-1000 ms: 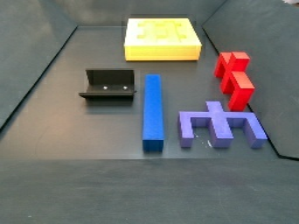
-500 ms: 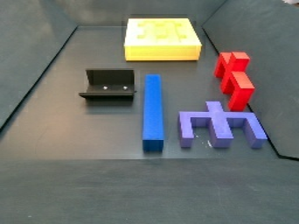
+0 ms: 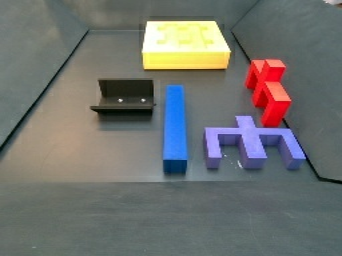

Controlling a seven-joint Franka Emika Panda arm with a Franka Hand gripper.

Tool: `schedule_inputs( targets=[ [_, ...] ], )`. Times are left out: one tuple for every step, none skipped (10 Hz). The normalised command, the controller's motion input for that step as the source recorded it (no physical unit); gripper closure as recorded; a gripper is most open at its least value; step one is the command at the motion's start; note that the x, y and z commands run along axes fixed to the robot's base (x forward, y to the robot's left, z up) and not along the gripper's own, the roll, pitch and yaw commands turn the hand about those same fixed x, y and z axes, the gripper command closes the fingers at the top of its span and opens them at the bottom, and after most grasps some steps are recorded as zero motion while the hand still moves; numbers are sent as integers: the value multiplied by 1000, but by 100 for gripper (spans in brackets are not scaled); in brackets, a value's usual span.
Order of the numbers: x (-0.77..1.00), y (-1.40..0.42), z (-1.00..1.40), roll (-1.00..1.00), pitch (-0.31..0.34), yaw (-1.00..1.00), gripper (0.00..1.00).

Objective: Pick up the green object. Move up. Move to above the board. Insert the green object.
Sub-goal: Insert the green object.

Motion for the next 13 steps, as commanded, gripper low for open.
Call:
schedule_inputs(
  targets=[
    [-51,-6,-377,-187,-133,0,100],
    [-189,-37,-480,-203,-214,23,100],
    [-240,-63,-443,-201,-234,69,100],
    [-251,-74,-463,-199,-210,114,100],
    [-251,-80,-460,-199,-210,114,100],
    [-249,-80,-460,-200,-210,111,100],
    [-251,-80,-466,-200,-209,106,100],
    [-237,-69,-506,-183,-203,89,100],
    [-111,-183,-731,-64,-181,51,100],
    [6,-246,-831,0,-137,57,100],
    [86,-226,-840,0,-60,37,100],
    [57,-200,-826,11,-11,0,100],
    [71,-131,-769,26,11,0,100]
  ],
)
